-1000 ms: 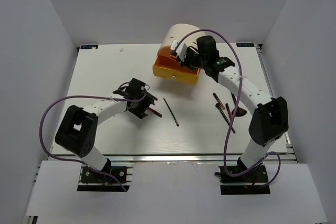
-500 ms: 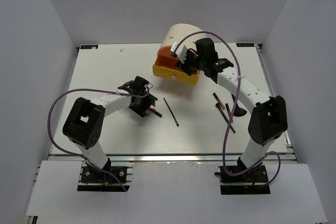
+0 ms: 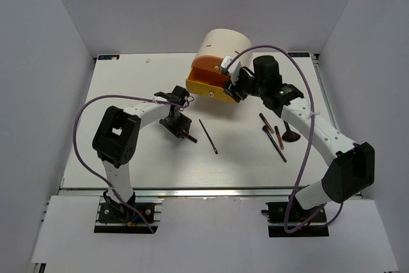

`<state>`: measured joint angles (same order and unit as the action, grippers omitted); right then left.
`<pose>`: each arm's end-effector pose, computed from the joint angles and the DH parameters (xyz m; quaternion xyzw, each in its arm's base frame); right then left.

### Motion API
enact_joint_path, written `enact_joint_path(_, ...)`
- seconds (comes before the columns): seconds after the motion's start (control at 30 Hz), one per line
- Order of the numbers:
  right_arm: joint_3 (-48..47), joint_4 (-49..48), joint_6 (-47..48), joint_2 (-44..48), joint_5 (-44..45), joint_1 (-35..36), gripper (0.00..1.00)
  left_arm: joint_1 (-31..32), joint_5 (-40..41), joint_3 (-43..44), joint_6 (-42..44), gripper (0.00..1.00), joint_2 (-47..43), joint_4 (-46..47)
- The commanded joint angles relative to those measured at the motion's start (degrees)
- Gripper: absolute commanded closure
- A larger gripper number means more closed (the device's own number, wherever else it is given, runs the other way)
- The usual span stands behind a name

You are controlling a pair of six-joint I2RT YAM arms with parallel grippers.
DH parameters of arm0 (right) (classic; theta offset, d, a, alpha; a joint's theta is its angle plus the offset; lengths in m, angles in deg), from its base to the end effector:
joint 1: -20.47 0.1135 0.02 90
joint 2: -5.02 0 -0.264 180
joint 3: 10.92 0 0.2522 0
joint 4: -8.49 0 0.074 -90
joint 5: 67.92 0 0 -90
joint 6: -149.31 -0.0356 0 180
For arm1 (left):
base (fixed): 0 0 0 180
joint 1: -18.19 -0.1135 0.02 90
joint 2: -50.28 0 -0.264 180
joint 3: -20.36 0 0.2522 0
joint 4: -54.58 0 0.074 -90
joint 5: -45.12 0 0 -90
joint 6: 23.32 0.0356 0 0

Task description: Organize the makeup

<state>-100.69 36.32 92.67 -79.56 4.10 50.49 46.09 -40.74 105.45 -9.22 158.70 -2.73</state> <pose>0.2939 0.1825 0.3576 -0.5055 0.6539 0.1140 0.5513 0.3130 -0.1628 0.1560 -0.4078 0.9087 -0.0420 0.0786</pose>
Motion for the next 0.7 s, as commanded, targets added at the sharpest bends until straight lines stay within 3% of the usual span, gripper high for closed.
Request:
enact_joint_path(0.0, 1.91, -2.29, -2.86, 2.66, -1.18, -0.66, 0.49, 0.84, 1.31, 2.32, 1.98, 0.57, 1.79, -6.36)
enact_joint_path(0.1, 3.05, -1.94, -4.61, 4.15, -1.88, -1.19, 0.48, 1.19, 0.96, 3.73, 3.2, 0.57, 3.63, -7.51)
enact_joint_path(0.2, 4.55, -1.94, -6.99, 6.08, -3.46, -3.29, 0.45, 1.37, 0.95, 4.34, 3.83, 0.65, 4.34, -8.04)
enact_joint_path(0.33, 7.97, -3.07, -7.79, 10.38, -4.87, -5.41, 0.34, 1.37, 0.78, 2.07, 3.83, 0.86, 2.15, -6.2)
enact_joint_path(0.47, 11.49, -5.1, -9.45, 13.55, -5.75, -9.09, 0.24, 1.46, 0.34, 0.39, 4.26, 0.98, -1.88, -3.57)
enact_joint_path(0.57, 14.91, -8.08, -13.14, 15.84, -5.05, -12.69, 0.12, 1.45, 0.08, -0.66, 4.71, 1.0, -7.58, -1.55)
enact_joint_path(0.6, 16.92, -9.05, -14.37, 16.89, -5.49, -13.84, 0.11, 1.46, -0.1, -0.84, 4.88, 1.0, -9.26, -0.93)
enact_joint_path(0.67, 18.26, -10.11, -17.18, 17.51, -8.11, -16.99, 0.18, 1.54, -0.36, -1.37, 5.32, 1.0, -12.78, 1.43)
